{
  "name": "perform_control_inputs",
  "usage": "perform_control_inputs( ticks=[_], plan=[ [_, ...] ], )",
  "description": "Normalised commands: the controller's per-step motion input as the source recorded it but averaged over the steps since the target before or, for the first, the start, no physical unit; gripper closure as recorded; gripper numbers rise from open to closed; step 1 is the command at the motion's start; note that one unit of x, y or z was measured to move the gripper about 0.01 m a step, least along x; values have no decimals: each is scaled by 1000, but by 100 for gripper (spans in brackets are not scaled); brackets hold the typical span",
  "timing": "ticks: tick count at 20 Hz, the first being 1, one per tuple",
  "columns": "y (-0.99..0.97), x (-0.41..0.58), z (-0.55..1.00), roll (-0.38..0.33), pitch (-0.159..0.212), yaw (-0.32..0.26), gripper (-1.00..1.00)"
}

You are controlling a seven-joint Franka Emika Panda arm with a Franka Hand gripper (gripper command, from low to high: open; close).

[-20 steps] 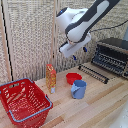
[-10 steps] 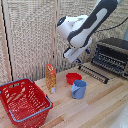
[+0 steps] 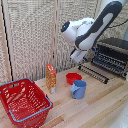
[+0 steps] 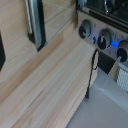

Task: Kindly position your hand close to the oven tray's handle. Softly yet firmly grasp the handle using your hand. Slowly and with caution, draw the tray out until it is fully stretched out.

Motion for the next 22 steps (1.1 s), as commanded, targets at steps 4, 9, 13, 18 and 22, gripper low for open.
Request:
perform_control_inputs(
  ticks=[4, 9, 13, 18, 22],
  plan=[
    [-260, 385, -131, -176, 0, 210, -100],
    [-444, 461, -23, -136, 0, 139, -100],
    [-790, 84, 0, -147, -3, 31, -100],
    [-735, -133, -100, -101, -44, 17, -100],
    [-624, -161, -236, -72, -59, 19, -100]
  ],
)
